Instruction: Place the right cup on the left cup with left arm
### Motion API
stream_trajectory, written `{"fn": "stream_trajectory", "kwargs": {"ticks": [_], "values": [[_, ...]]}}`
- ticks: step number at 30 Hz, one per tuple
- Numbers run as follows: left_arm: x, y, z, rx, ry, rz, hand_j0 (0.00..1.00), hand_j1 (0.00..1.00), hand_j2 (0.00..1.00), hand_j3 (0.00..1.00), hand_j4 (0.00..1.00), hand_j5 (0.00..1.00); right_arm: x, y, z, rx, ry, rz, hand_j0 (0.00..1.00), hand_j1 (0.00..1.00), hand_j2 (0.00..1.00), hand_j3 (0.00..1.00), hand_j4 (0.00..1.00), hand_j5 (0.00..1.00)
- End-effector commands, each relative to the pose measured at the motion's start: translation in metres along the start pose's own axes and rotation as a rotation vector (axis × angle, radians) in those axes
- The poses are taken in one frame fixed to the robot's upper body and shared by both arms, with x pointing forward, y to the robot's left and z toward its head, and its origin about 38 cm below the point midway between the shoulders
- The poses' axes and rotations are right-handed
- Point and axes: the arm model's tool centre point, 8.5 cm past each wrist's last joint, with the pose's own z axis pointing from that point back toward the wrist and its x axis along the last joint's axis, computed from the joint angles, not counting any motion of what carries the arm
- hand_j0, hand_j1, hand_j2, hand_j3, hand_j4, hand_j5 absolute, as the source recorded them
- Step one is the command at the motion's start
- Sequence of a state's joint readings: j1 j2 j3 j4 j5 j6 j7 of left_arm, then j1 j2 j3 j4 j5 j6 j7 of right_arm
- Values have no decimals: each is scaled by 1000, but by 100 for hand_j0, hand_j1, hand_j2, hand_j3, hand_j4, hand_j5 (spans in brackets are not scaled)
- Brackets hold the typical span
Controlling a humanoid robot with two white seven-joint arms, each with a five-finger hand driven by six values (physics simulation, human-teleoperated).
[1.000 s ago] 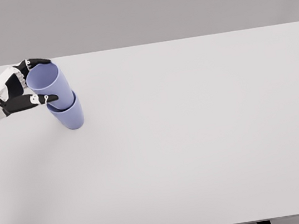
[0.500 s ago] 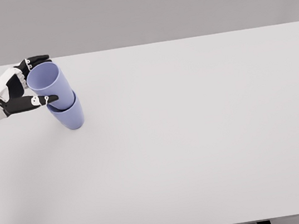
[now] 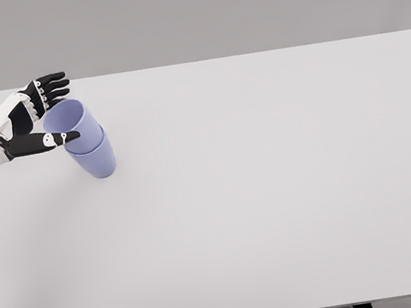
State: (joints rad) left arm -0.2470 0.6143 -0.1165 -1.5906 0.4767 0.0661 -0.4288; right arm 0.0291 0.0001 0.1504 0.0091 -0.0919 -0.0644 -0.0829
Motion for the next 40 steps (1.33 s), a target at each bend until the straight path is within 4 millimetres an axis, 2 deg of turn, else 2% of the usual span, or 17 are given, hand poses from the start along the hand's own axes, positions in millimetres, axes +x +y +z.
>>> {"fn": "stream_trajectory", "kwargs": {"ticks": [1, 4, 12, 17, 19, 21, 23, 29, 40], "values": [[1, 1, 0, 0, -4, 3, 94, 94, 94, 94, 94, 94, 0, 0, 0, 0, 0, 0, 100, 100, 100, 100, 100, 100], [7, 0, 0, -5, -18, -4, 99, 99, 99, 99, 99, 99, 0, 0, 0, 0, 0, 0, 100, 100, 100, 100, 100, 100], [30, -6, -1, -23, -80, -35, 100, 100, 100, 100, 100, 100, 0, 0, 0, 0, 0, 0, 100, 100, 100, 100, 100, 100], [53, -3, 15, -6, -155, -83, 100, 100, 100, 100, 100, 100, 0, 0, 0, 0, 0, 0, 100, 100, 100, 100, 100, 100], [61, 8, 28, 37, -208, -117, 100, 100, 100, 100, 100, 100, 0, 0, 0, 0, 0, 0, 100, 100, 100, 100, 100, 100], [59, 9, 34, 50, -206, -115, 100, 100, 100, 100, 100, 100, 0, 0, 0, 0, 0, 0, 100, 100, 100, 100, 100, 100], [58, 10, 51, 77, -217, -128, 100, 100, 100, 100, 100, 100, 0, 0, 0, 0, 0, 0, 100, 100, 100, 100, 100, 100], [50, 3, 65, 38, -245, -150, 100, 100, 100, 100, 100, 100, 0, 0, 0, 0, 0, 0, 100, 100, 100, 100, 100, 100], [46, -3, 65, 8, -250, -139, 100, 100, 100, 100, 100, 100, 0, 0, 0, 0, 0, 0, 100, 100, 100, 100, 100, 100]]}}
